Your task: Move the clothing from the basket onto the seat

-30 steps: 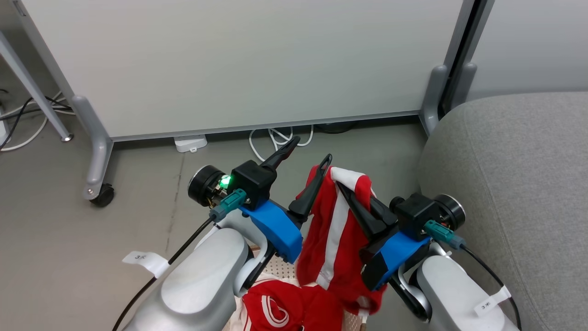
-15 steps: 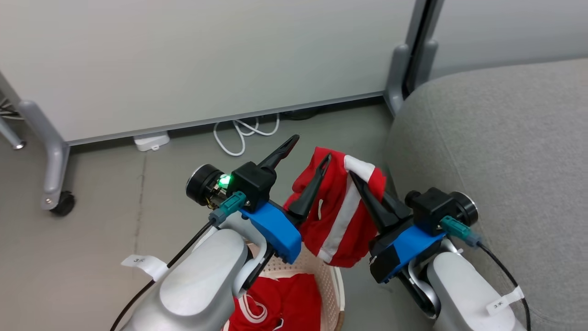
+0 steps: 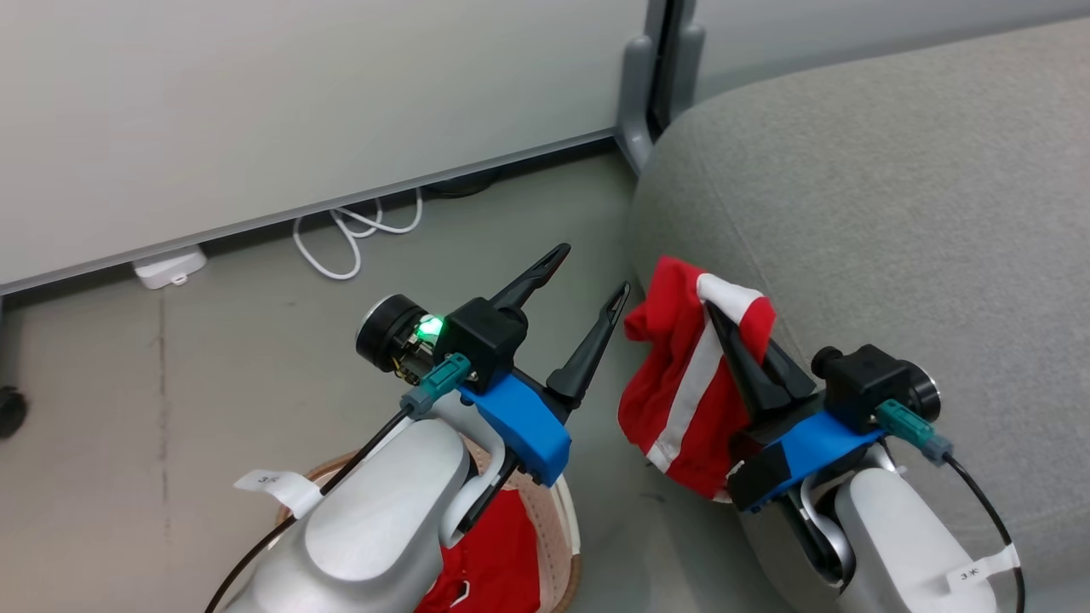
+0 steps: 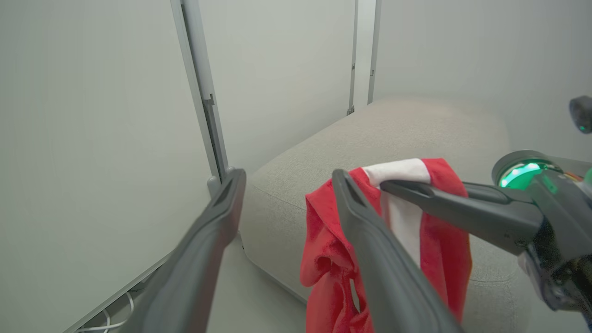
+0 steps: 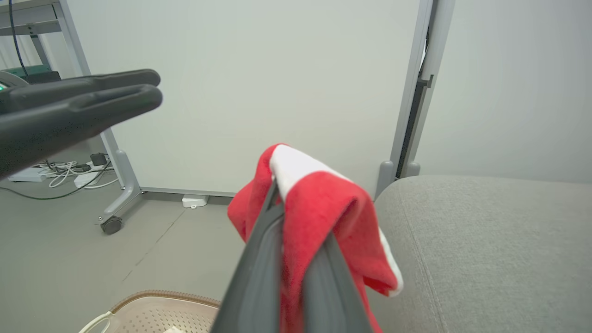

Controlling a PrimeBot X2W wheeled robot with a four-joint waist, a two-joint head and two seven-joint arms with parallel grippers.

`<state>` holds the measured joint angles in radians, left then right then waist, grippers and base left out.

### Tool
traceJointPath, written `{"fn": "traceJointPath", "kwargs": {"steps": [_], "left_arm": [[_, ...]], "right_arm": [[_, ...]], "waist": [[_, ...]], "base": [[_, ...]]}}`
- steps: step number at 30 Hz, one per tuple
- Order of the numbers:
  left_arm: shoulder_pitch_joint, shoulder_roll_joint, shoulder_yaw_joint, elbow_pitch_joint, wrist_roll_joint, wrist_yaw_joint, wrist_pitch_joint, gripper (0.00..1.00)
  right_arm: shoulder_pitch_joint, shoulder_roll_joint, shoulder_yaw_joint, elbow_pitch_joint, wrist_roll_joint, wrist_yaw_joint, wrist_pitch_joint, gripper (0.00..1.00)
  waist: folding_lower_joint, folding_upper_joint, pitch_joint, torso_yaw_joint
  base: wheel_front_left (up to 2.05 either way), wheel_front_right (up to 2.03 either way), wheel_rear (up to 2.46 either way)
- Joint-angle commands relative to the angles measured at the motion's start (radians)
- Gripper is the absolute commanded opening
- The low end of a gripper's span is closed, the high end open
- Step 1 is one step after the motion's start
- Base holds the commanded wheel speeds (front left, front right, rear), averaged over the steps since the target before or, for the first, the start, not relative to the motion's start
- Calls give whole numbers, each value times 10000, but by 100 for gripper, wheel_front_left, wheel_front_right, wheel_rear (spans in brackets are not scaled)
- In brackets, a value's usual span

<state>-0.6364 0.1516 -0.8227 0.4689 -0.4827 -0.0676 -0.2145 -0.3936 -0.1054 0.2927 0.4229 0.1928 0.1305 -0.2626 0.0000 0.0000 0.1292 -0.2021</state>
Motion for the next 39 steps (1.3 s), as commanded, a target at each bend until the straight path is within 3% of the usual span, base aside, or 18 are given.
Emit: {"fn": "traceJointPath", "kwargs": {"steps": [1, 15, 25, 32, 39], "left_arm": [[-152, -2, -12, 7, 7, -3, -54, 100], [-408, -187, -368, 247, 58, -101, -89, 100], [-449, -267, -458, 327, 39, -69, -222, 100], [-589, -199, -396, 251, 92, 27, -278, 100], [-1056, -97, -443, 90, 294, 130, -149, 100]], "right_arm": [[115, -21, -63, -73, -50, 5, -36, 0], [605, 95, -1097, -539, -214, 5, -36, 0], [711, 136, -1440, -857, -184, 5, -36, 0], [-169, -110, -2103, -1614, -132, 5, -35, 0], [-2125, -746, -3037, -2217, -32, 5, -36, 0]], "waist": [[0, 0, 109, -207], [0, 0, 424, -1298], [0, 0, 470, -1426], [0, 0, 977, -1227], [0, 0, 2132, -964]], "base": [[0, 0, 0], [0, 0, 0], [0, 0, 0], [0, 0, 0], [0, 0, 0]]}}
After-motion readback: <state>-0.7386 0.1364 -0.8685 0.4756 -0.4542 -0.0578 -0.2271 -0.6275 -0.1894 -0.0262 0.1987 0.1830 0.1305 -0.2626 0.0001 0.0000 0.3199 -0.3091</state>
